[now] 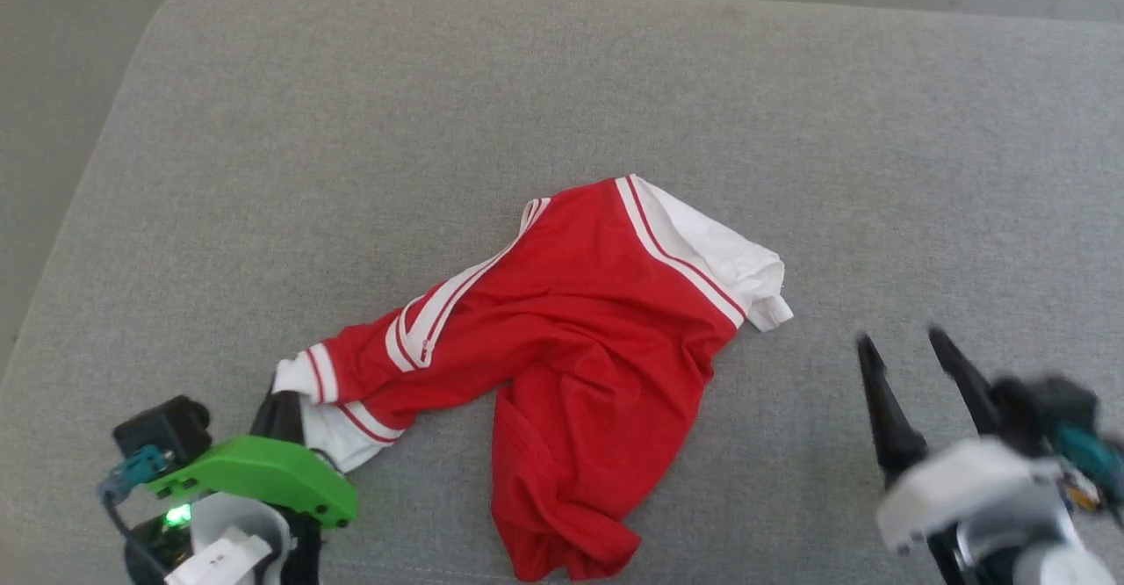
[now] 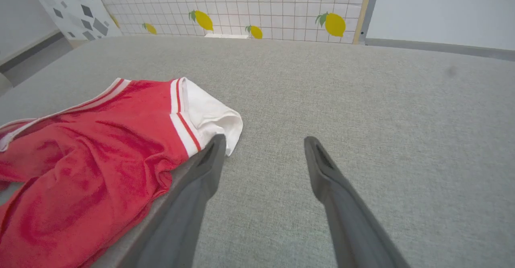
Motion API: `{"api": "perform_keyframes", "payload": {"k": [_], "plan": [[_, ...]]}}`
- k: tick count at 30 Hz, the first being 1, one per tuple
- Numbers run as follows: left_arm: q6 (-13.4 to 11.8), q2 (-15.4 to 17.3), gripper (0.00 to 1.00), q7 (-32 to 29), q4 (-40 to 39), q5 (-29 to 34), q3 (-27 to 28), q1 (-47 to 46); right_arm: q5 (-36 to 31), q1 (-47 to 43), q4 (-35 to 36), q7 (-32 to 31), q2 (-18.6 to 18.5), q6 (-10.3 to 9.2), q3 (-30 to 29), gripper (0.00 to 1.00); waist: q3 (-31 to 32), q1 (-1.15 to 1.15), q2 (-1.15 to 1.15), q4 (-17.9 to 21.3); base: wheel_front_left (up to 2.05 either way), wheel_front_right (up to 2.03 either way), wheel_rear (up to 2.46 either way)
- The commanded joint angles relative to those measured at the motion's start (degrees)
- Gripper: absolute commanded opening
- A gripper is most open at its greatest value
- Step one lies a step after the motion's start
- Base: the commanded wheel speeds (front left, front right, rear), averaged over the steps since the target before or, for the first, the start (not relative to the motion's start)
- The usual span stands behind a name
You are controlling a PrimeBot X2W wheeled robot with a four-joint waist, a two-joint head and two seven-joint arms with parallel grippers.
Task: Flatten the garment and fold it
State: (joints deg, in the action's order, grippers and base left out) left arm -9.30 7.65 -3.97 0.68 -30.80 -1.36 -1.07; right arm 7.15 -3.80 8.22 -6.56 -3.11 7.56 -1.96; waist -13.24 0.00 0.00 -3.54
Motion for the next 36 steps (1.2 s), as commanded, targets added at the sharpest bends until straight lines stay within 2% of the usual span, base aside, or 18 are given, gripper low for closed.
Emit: {"api": "perform_keyframes", "payload": {"k": [1,8,11,18,28,29,30,31,32,36], "plan": [[0.40,-0.28,0.00,-0.15,-0.23,0.16,-0.59,-1.12,-1.49,3.43,0.76,-1.76,-1.21,-0.08,1.15,1.00,-0.51,0.00,0.00,-0.12,0.00,0.00,0.00],[1.04,-1.21,0.00,0.07,-0.25,0.46,-3.05,-3.34,0.54,17.13,-2.16,-17.14,-13.02,-0.08,12.45,1.00,-3.20,0.00,0.00,-1.43,0.00,0.00,0.00],[1.38,-1.67,0.00,0.16,0.18,0.26,-3.98,-4.25,2.26,21.76,-4.25,-20.63,-17.21,-0.08,17.44,1.00,-4.21,0.00,0.00,-2.43,0.00,0.00,0.00],[1.79,-2.32,0.00,0.74,1.62,-0.33,-5.09,-5.61,5.63,29.13,-10.22,-23.19,-21.24,-0.08,25.19,1.00,-5.71,0.00,0.00,-4.62,0.00,0.00,0.00],[2.25,-3.06,0.00,1.33,3.03,-1.28,-6.61,-7.63,7.03,34.76,-19.16,-21.20,-23.11,-0.08,29.83,1.00,-8.00,0.00,0.00,-7.19,0.00,0.00,0.00],[2.28,-3.10,0.00,1.44,3.21,-1.36,-6.68,-7.74,7.13,35.10,-20.22,-21.07,-23.01,-0.08,29.92,0.82,-8.17,0.00,0.00,-7.27,0.00,0.00,0.00],[2.29,-3.13,0.00,1.51,3.36,-1.42,-6.74,-7.84,7.26,35.31,-21.06,-20.88,-22.86,-0.08,29.82,0.44,-8.31,0.00,0.00,-7.35,0.00,0.00,0.00],[2.31,-3.18,0.00,1.60,3.56,-1.50,-6.84,-7.99,7.31,35.55,-21.93,-20.41,-22.69,-0.08,29.56,0.27,-8.45,0.00,0.00,-7.46,0.00,0.00,0.00],[2.32,-3.21,0.00,1.68,3.73,-1.56,-6.92,-8.12,7.27,35.70,-22.52,-19.80,-22.47,-0.08,28.96,0.00,-8.53,0.00,0.00,-7.52,0.00,0.00,0.00],[2.30,-3.31,0.00,2.07,4.48,-1.91,-6.98,-8.39,7.25,35.97,-23.91,-17.10,-21.27,-0.08,26.45,0.00,-8.37,0.00,0.00,-7.29,0.00,0.00,0.00]]}}
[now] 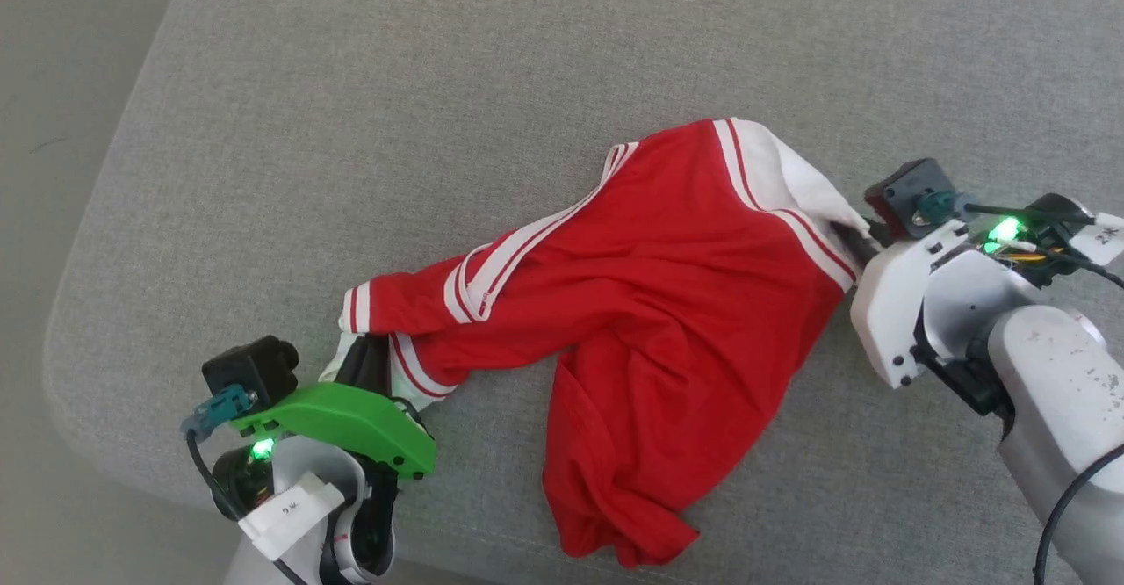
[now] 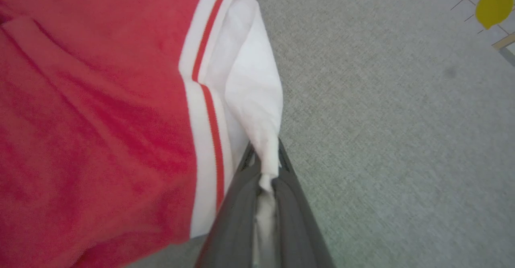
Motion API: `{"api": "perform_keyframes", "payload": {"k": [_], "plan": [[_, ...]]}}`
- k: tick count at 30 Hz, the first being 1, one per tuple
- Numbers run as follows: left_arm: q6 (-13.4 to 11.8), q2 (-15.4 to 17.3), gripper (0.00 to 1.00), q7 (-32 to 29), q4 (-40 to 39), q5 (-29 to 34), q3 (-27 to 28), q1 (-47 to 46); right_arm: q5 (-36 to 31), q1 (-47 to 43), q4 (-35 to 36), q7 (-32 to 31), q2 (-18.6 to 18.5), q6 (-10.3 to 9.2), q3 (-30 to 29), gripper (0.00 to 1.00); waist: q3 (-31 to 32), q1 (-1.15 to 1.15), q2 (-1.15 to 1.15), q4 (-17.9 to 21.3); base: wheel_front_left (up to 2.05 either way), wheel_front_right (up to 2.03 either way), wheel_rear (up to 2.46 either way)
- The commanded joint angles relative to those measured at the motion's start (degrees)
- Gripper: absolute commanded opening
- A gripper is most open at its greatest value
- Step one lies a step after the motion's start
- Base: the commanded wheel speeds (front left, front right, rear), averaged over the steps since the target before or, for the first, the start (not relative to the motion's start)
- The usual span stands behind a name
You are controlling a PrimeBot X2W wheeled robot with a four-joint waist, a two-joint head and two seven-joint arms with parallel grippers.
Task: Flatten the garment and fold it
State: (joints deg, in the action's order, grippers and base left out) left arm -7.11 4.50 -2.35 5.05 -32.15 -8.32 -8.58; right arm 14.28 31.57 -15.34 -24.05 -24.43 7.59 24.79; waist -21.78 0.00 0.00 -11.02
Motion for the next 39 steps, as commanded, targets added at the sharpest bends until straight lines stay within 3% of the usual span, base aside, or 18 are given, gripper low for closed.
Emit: {"api": "perform_keyframes", "payload": {"k": [1,7,16,21,29,33,39], "plan": [[0.14,-0.10,0.00,0.68,0.25,-0.59,0.08,-0.85,0.26,0.57,-0.47,1.16,0.39,-0.10,-1.21,0.00,0.39,0.00,0.00,0.40,0.00,0.00,0.00],[0.08,0.55,0.00,1.64,0.14,-1.19,1.05,-0.27,5.02,-3.11,0.98,6.52,5.96,-0.10,-13.39,0.00,3.66,0.00,0.00,2.88,0.00,0.00,0.00],[0.37,2.51,0.00,1.09,-2.44,-0.52,1.21,-3.55,8.02,-7.10,4.61,8.41,11.16,-0.10,-22.35,0.00,10.69,0.00,0.00,7.36,0.00,0.00,0.00],[0.45,3.73,0.00,-1.72,-4.30,-0.51,1.11,-10.27,8.58,-4.22,6.42,8.07,13.15,-0.10,-24.52,0.00,14.18,0.00,0.00,9.68,0.00,0.00,0.00],[2.07,8.08,0.00,-11.36,-2.65,2.02,-2.24,-25.42,8.12,6.11,7.20,5.70,14.20,-0.10,-23.56,0.00,17.81,0.00,0.00,12.86,0.00,0.00,0.00],[2.34,9.13,0.00,-15.61,1.01,2.85,-3.24,-33.95,6.35,13.46,4.72,4.46,14.41,-0.10,-22.96,0.00,18.95,0.00,0.00,14.06,0.00,0.00,0.00],[0.56,10.51,0.00,-17.11,9.33,5.01,-2.29,-46.04,2.37,24.76,-3.60,4.44,15.44,-0.10,-22.21,0.00,20.79,0.00,0.00,15.87,0.00,0.00,0.00]]}}
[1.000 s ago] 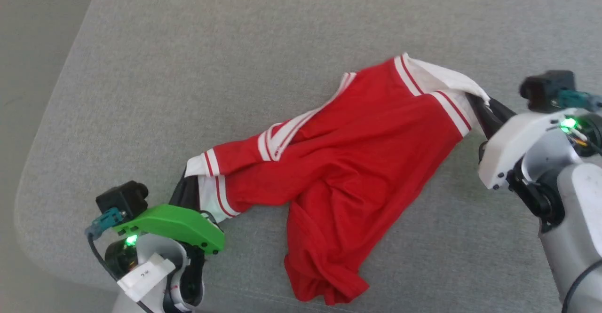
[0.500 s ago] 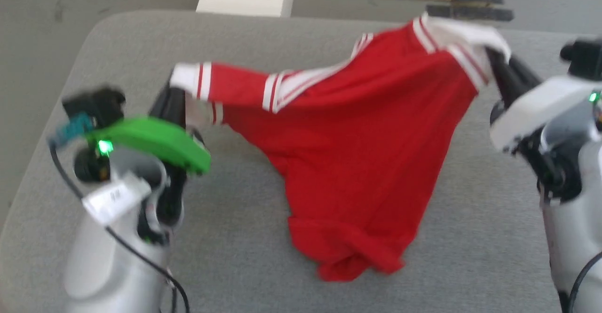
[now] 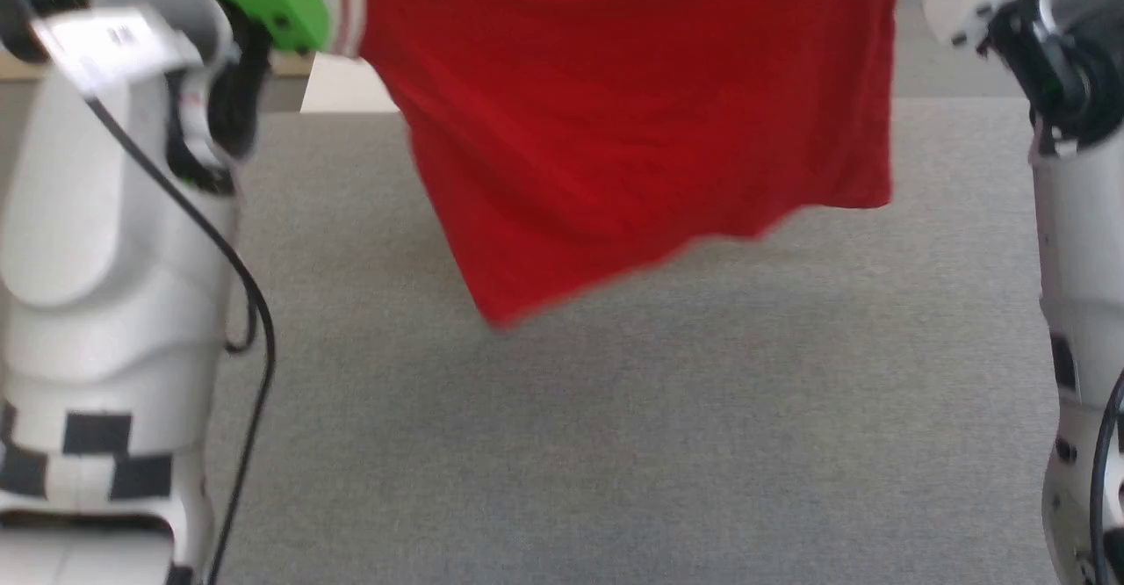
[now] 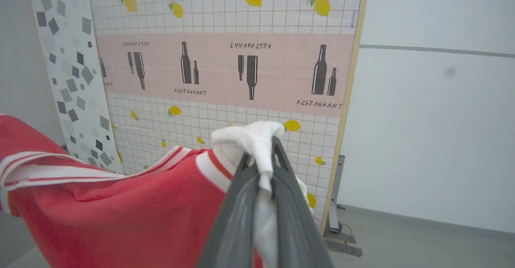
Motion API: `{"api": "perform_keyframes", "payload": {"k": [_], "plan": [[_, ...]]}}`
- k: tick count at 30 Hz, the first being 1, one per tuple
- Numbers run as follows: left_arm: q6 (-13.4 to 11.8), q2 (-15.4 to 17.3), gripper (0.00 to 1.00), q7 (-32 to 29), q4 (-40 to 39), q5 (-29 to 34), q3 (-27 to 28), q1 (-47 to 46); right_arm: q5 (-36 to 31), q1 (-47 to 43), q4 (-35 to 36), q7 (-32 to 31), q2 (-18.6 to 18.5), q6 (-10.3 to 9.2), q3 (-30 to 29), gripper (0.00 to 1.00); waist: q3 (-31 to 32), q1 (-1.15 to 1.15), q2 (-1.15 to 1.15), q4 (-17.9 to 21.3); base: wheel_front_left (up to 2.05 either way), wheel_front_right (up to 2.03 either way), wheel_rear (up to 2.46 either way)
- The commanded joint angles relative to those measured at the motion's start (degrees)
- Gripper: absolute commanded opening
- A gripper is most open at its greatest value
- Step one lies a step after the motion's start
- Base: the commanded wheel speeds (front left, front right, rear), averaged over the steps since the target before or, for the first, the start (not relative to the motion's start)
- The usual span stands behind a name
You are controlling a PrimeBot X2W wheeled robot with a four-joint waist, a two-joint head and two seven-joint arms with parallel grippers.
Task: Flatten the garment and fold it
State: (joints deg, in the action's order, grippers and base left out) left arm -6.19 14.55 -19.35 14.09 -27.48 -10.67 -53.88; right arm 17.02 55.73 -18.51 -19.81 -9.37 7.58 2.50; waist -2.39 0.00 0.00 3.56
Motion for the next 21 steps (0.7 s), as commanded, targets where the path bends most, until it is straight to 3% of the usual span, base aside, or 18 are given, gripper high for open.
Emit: {"api": "perform_keyframes", "payload": {"k": [1,12,19,20,21], "plan": [[-0.63,0.73,0.00,-0.18,1.87,0.80,0.07,-2.48,-1.17,2.27,-2.22,0.24,0.62,-0.09,0.12,0.00,1.67,0.00,0.00,1.51,0.00,0.00,0.00],[-2.62,-0.56,0.00,-2.10,12.00,1.13,-0.24,-12.08,-6.01,12.94,-15.90,0.55,3.46,-0.09,-0.15,0.00,-0.64,0.00,0.00,3.20,0.00,0.00,0.00],[-4.20,-1.52,0.00,-0.91,13.15,1.50,-0.04,-17.40,-8.10,18.79,-20.47,0.85,4.32,-0.09,-1.63,0.00,-8.26,0.00,0.00,4.39,0.00,0.00,0.00],[-5.09,-2.03,0.00,0.78,12.84,2.22,0.01,-21.19,-9.33,22.18,-21.31,1.75,4.61,-0.09,-2.91,0.00,-13.54,0.00,0.00,4.78,0.00,0.00,0.00],[-5.41,-2.30,0.00,1.60,12.79,2.38,0.13,-22.29,-9.70,23.15,-21.56,2.13,4.66,-0.09,-3.36,0.00,-15.02,0.00,0.00,4.81,0.00,0.00,0.00]]}}
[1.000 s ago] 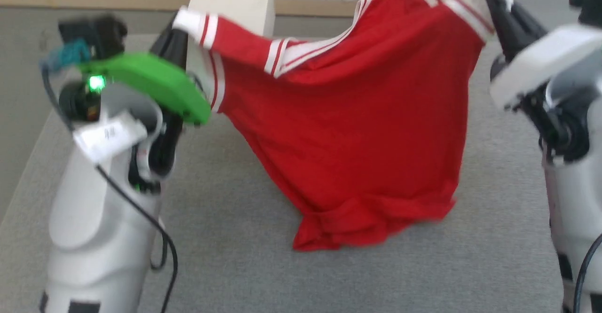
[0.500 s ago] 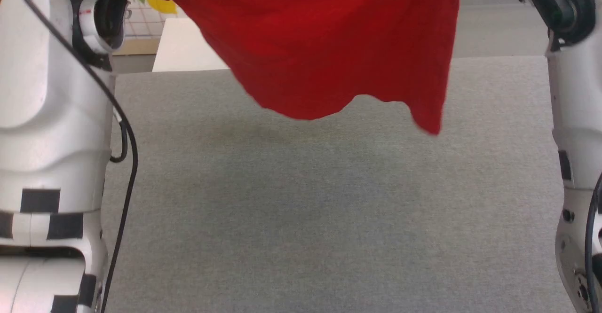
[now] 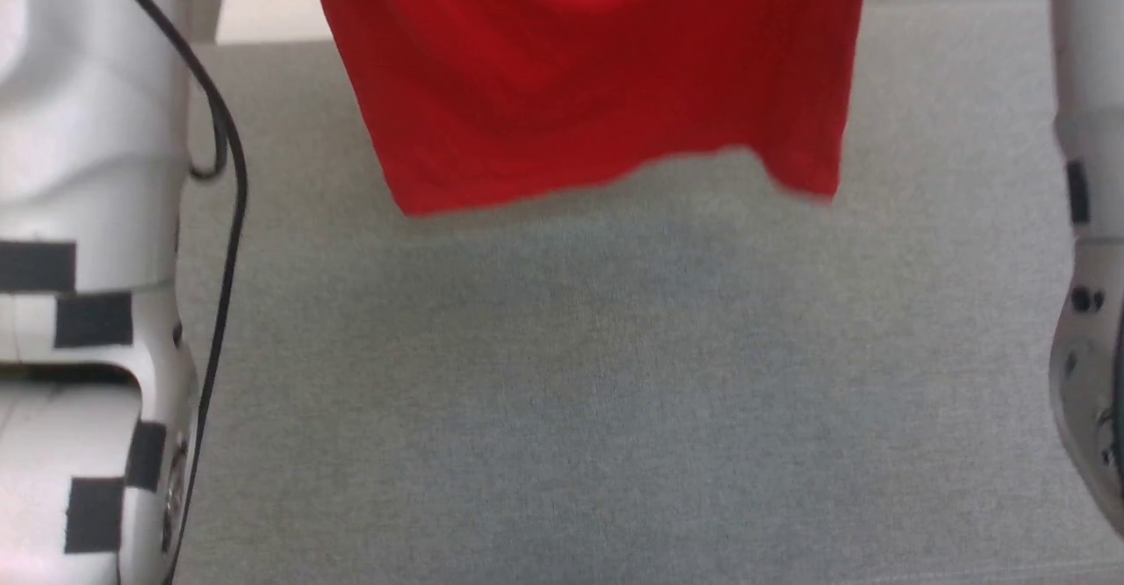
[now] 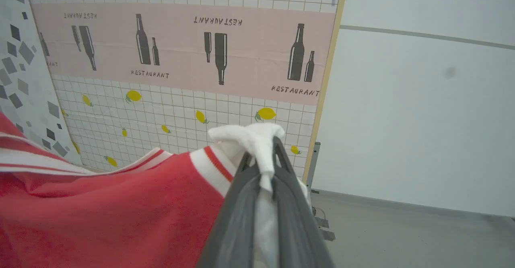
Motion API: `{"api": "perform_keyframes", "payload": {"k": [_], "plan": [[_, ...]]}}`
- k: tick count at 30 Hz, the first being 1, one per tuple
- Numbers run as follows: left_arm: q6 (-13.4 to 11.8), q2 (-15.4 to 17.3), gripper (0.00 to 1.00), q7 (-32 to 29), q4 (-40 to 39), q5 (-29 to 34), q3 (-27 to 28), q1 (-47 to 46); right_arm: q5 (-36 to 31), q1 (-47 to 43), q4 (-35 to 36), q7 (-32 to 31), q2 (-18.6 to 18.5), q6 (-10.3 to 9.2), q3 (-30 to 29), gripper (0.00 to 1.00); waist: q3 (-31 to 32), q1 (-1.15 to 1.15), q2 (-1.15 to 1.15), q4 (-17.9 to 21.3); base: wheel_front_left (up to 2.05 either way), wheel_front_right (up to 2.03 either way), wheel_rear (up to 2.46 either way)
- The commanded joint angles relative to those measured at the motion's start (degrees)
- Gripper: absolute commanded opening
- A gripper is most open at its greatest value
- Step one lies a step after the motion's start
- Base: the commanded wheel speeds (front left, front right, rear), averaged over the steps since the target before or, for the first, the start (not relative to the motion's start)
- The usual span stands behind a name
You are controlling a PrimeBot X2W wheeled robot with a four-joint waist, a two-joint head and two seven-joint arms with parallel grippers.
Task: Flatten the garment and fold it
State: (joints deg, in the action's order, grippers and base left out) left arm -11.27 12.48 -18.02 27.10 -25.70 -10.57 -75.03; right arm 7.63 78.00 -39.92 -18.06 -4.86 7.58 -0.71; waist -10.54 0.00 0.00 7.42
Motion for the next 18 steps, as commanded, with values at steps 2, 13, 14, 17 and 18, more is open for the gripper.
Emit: {"api": "perform_keyframes", "payload": {"k": [2,13,14,17,18], "plan": [[-0.76,-0.94,0.00,2.83,-0.22,1.00,0.22,-3.88,-1.64,3.37,-0.67,1.96,0.18,-0.09,-1.25,0.00,-10.38,0.00,0.00,0.93,0.00,0.00,0.00],[2.87,-5.37,0.00,20.66,1.45,-0.91,2.17,-15.92,-13.37,15.40,-0.70,17.32,-3.33,-0.09,-3.84,0.00,-27.97,0.00,0.00,-3.26,0.00,0.00,0.00],[3.52,-5.53,0.00,21.93,1.55,-1.26,2.35,-16.24,-14.03,15.79,-0.76,18.33,-4.02,-0.09,-3.71,0.00,-28.73,0.00,0.00,-3.77,0.00,0.00,0.00],[6.09,-5.61,0.00,25.15,2.39,-2.37,2.65,-16.64,-15.43,16.92,-1.53,21.88,-6.03,-0.09,-2.88,0.00,-30.95,0.00,0.00,-5.08,0.00,0.00,0.00],[6.76,-5.55,0.00,25.65,2.75,-2.61,2.62,-16.56,-15.40,17.14,-1.97,22.54,-6.40,-0.09,-2.94,0.00,-31.46,0.00,0.00,-5.31,0.00,0.00,0.00]]}}
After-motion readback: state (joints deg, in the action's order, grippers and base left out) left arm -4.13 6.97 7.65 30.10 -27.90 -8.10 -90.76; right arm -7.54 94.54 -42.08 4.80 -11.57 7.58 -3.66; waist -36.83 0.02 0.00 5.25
